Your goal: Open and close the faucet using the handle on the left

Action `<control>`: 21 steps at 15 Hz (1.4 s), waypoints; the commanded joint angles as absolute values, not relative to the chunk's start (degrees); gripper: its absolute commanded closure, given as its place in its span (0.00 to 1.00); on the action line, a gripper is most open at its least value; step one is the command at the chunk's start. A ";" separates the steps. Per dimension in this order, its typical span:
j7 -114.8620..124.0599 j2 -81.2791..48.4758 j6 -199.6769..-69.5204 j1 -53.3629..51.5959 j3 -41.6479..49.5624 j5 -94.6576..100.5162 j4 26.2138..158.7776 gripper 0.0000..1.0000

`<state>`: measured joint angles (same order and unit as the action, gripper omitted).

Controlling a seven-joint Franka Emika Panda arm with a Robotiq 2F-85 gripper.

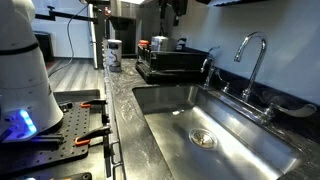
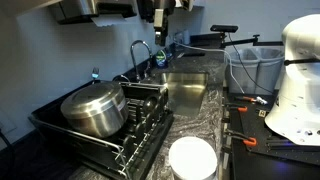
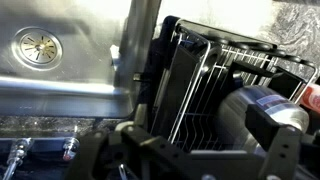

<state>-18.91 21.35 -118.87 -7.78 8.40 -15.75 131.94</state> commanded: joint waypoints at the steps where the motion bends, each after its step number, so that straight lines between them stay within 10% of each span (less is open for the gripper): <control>1: -19.32 21.24 -118.65 -6.29 7.07 -16.32 131.84 0.00; 21: 31.27 5.01 -146.90 3.47 0.88 -12.55 131.69 0.00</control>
